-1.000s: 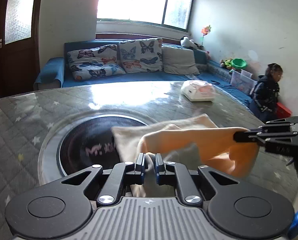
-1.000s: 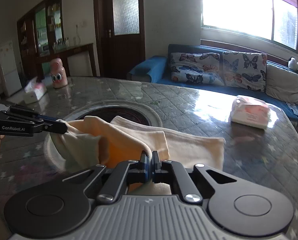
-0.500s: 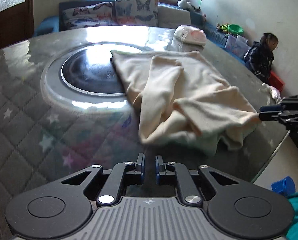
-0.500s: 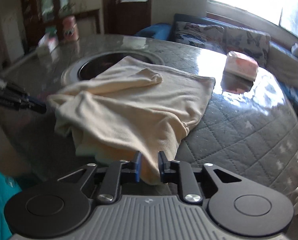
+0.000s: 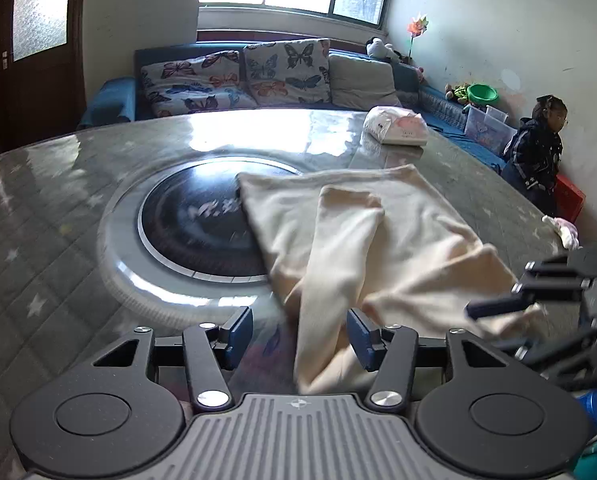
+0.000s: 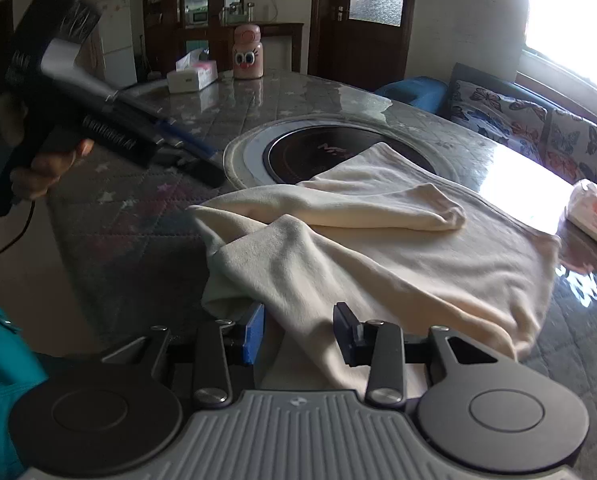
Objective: Fold clothes
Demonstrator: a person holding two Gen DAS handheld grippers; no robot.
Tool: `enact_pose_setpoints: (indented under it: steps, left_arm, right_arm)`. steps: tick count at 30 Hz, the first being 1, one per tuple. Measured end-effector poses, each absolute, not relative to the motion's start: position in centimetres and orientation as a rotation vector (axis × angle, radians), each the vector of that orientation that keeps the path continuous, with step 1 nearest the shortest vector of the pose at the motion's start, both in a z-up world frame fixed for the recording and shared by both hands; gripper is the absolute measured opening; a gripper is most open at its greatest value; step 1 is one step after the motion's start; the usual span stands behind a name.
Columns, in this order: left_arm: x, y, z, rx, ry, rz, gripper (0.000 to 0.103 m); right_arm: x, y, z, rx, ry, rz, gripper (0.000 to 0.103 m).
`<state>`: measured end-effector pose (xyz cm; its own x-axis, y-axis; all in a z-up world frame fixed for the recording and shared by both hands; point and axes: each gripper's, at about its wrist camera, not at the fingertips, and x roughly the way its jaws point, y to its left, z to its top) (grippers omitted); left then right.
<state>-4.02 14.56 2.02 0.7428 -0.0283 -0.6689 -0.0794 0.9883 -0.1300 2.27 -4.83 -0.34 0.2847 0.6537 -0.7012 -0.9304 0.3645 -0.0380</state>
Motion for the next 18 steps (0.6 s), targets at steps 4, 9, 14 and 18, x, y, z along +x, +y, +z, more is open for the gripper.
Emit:
enact_pose_setpoints:
  steps: [4,9,14,18]
  left_arm:
    - [-0.5,13.8,1.8,-0.151,0.737,0.006,0.056]
    - [5.1,12.7,1.0,-0.147,0.767,-0.017,0.058]
    - [10.2,11.7,-0.3,-0.120,0.794,-0.025,0.058]
    - [13.2,11.8,-1.3,-0.127,0.812,-0.004,0.058]
  right_arm:
    - [3.1,-5.3,0.1,-0.421,0.671,1.124,0.009]
    - [4.2,-8.1,1.3,-0.326,0.640,1.040,0.006]
    - [6.4,-13.2,2.8,-0.211,0.610,0.843,0.004]
    - [7.9,-18.0,3.1,-0.120,0.589,0.623,0.004]
